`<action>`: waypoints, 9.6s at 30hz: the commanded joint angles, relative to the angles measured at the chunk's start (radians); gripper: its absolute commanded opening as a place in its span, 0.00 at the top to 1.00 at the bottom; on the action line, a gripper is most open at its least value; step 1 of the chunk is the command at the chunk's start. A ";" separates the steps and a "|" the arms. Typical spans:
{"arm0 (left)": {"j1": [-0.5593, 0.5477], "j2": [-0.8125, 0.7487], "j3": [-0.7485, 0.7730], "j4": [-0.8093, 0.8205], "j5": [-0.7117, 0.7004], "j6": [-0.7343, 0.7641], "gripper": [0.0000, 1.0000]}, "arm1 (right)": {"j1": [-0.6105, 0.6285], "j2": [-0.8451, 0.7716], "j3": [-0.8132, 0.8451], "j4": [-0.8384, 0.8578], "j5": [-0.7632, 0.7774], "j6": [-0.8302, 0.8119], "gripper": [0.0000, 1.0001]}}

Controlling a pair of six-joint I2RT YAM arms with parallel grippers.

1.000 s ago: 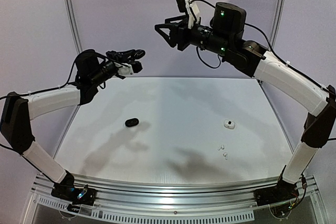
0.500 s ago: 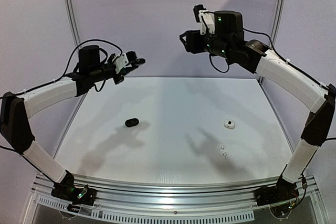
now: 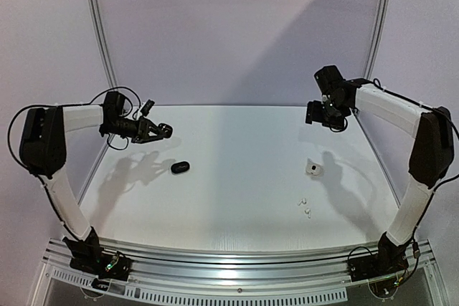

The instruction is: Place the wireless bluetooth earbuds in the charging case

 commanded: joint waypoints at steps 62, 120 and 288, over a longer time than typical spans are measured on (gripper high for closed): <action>0.023 0.041 0.330 -0.284 -0.374 -0.301 0.06 | 0.000 0.099 -0.068 0.106 -0.133 0.084 0.81; -0.539 -0.253 0.055 1.398 -0.396 0.319 0.49 | 0.478 0.224 0.458 1.159 -0.517 -0.070 0.83; -0.498 -0.325 0.195 0.141 0.113 0.560 1.00 | 0.561 0.160 0.805 -0.173 -0.354 -0.833 0.56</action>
